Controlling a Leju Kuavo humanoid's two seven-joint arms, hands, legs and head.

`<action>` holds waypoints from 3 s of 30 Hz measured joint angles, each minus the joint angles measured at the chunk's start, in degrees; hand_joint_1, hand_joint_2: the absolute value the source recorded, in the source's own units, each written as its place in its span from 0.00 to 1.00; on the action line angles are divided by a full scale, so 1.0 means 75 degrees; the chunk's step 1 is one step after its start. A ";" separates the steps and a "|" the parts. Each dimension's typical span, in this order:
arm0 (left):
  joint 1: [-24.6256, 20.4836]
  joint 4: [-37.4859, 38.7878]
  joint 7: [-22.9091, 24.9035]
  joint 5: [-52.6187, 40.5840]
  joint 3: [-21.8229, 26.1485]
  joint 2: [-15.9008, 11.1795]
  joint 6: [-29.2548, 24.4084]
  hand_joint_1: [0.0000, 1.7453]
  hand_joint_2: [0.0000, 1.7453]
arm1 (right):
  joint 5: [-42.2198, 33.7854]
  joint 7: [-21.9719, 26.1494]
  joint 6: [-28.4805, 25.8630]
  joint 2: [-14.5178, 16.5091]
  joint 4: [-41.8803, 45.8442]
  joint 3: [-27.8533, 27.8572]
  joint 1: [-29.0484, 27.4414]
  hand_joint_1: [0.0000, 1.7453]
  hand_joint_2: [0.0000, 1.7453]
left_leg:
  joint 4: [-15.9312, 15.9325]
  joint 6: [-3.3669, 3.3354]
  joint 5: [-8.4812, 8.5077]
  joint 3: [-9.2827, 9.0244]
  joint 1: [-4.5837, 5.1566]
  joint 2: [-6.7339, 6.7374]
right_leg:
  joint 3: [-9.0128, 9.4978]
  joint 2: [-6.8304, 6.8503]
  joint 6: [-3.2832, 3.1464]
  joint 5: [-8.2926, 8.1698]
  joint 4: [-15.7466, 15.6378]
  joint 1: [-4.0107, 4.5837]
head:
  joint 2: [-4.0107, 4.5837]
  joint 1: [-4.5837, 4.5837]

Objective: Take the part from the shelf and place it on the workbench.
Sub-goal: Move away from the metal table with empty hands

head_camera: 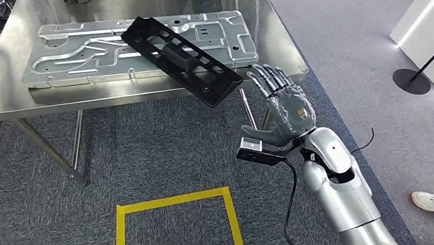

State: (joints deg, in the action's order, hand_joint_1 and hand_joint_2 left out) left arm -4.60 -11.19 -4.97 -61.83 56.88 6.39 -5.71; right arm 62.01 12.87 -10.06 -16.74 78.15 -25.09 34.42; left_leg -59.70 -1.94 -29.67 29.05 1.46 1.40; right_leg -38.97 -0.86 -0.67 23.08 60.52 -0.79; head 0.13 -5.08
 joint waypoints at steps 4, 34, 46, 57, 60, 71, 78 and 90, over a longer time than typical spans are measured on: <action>0.0007 -0.0003 -0.0047 -0.0006 -0.0012 -0.0026 0.0007 0.00 0.00 | 0.0081 -0.0004 -0.0032 0.0011 -0.0012 0.0018 -0.0071 0.00 0.00 | 0.0758 -0.0080 0.0288 -0.0198 0.0045 0.0044 | -0.0032 0.0055 0.0153 -0.0111 -0.0127 -0.0044 | 0.0000 0.0001; 0.0035 -0.0002 0.0174 -0.0015 -0.0057 -0.0002 0.0166 0.00 0.00 | 0.0079 0.0029 -0.0180 0.0122 -0.0225 0.0336 -0.0345 0.00 0.00 | 0.0377 0.0107 0.0512 0.0305 -0.0080 -0.0110 | 0.0242 -0.0066 0.0305 0.0149 -0.0104 -0.0150 | 0.0000 0.0000; 0.0013 -0.0003 0.0097 -0.0071 -0.0057 0.0007 0.0220 0.00 0.00 | -0.0013 0.0009 -0.0185 0.0372 -0.0110 0.0673 -0.0578 0.00 0.00 | 0.0099 0.0133 0.1111 0.1226 -0.0050 0.0009 | 0.1140 -0.0067 0.0183 0.0993 -0.0052 0.0017 | 0.0000 0.0000; 0.0042 -0.0001 0.0089 -0.0092 -0.0058 -0.0005 0.0154 0.00 0.00 | -0.0012 0.0016 -0.0153 0.0373 -0.0106 0.0681 -0.0484 0.00 0.00 | -0.1087 0.0381 0.0268 0.1593 -0.0148 -0.0102 | 0.0754 -0.0043 -0.0117 0.0618 -0.0112 0.0001 | 0.0000 0.0000; 0.0030 -0.0002 0.0087 -0.0153 -0.0063 -0.0004 0.0136 0.00 0.00 | -0.0001 0.0015 -0.0124 0.0366 -0.0114 0.0685 -0.0440 0.00 0.00 | -0.1415 0.0267 0.0172 0.1039 -0.0178 -0.0097 | 0.0391 -0.0035 -0.0116 0.0303 -0.0111 0.0049 | 0.0000 0.0000; -0.0018 -0.0003 0.0085 -0.0165 -0.0068 -0.0023 0.0125 0.00 0.00 | 0.0002 0.0009 -0.0136 0.0450 -0.0075 0.0715 -0.0528 0.00 0.00 | 0.0905 -0.0053 0.0614 -0.0004 -0.0024 0.0042 | -0.0352 0.0028 0.0239 0.0960 0.1201 -0.0044 | 0.0000 0.0001; -0.0004 -0.0003 0.0084 -0.0110 -0.0066 0.0006 0.0173 0.00 0.00 | 0.0000 0.0002 -0.0169 0.0493 -0.0073 0.0746 -0.0662 0.00 0.00 | 0.0102 0.0143 0.0459 0.0570 -0.0070 0.0018 | 0.0451 -0.0028 0.0261 0.0504 0.0090 -0.0079 | 0.0000 -0.0001; 0.0025 -0.0003 0.0091 -0.0165 -0.0066 0.0004 0.0114 0.00 0.00 | -0.0044 0.0007 -0.0162 0.0483 -0.0069 0.0788 -0.0651 0.00 0.00 | -0.1575 0.0223 -0.0540 0.0906 -0.0174 -0.0082 | -0.0028 -0.0051 -0.0129 0.0089 0.0082 0.0044 | 0.0001 -0.0002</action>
State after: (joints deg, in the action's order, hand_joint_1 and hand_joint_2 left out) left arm -4.41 -11.21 -4.28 -63.07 56.39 6.42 -4.85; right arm 61.68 12.93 -11.27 -13.11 77.63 -19.18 29.53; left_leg -71.52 -0.27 -33.72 35.85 0.16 0.79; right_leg -39.18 -1.24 -1.64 23.75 61.13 -0.46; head 0.14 -5.09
